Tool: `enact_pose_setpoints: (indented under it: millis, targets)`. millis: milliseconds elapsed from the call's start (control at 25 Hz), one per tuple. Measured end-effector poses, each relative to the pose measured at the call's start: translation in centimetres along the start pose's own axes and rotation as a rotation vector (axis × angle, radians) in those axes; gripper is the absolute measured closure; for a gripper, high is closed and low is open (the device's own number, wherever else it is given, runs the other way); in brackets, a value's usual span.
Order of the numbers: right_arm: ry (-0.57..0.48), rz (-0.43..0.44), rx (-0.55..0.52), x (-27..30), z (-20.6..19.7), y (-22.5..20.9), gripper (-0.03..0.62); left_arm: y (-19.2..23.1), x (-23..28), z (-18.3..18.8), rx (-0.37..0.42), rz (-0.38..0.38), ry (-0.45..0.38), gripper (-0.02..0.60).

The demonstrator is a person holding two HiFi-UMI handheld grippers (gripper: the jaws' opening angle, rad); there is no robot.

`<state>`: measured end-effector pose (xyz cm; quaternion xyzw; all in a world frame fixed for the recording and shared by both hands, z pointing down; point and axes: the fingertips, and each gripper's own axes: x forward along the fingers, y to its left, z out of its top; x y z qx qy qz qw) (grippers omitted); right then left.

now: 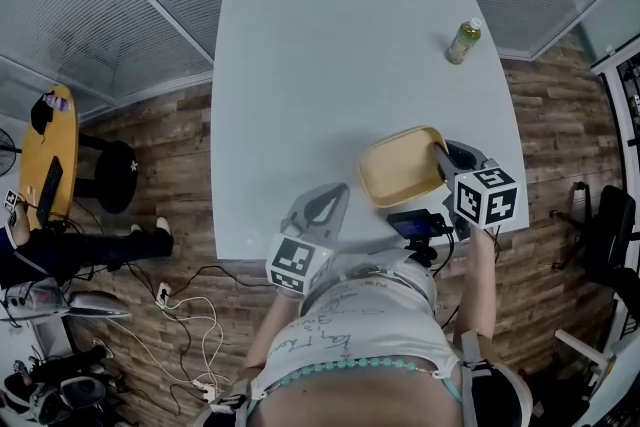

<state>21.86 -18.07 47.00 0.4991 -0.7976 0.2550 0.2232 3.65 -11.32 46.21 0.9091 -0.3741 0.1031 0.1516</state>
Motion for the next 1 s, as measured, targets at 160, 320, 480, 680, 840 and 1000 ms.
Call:
enact_pose_setpoints:
  millis: [160, 320, 480, 680, 840, 1000]
  targets:
    - [-0.005, 0.001, -0.002, 0.0, 0.1, 0.1, 0.576, 0.0, -0.2, -0.1, -0.005, 0.004, -0.001, 0.581]
    - [-0.007, 0.008, -0.002, -0.2, 0.0, -0.4, 0.576, -0.3, 0.1, -0.2, 0.000, 0.009, -0.001, 0.581]
    - [-0.004, 0.012, -0.002, -0.1, -0.1, -0.1, 0.576, -0.3, -0.2, -0.2, 0.002, 0.010, 0.004, 0.581]
    - [-0.003, 0.003, -0.002, 0.3, 0.1, 0.0, 0.576, 0.1, -0.4, -0.2, -0.003, 0.009, 0.008, 0.581]
    - [0.006, 0.001, -0.002, 0.6, 0.0, -0.2, 0.576, 0.3, -0.4, -0.3, -0.005, 0.008, 0.012, 0.581]
    - [0.009, 0.001, -0.002, 0.9, -0.2, -0.4, 0.576, 0.4, -0.3, -0.4, -0.007, 0.012, 0.011, 0.581]
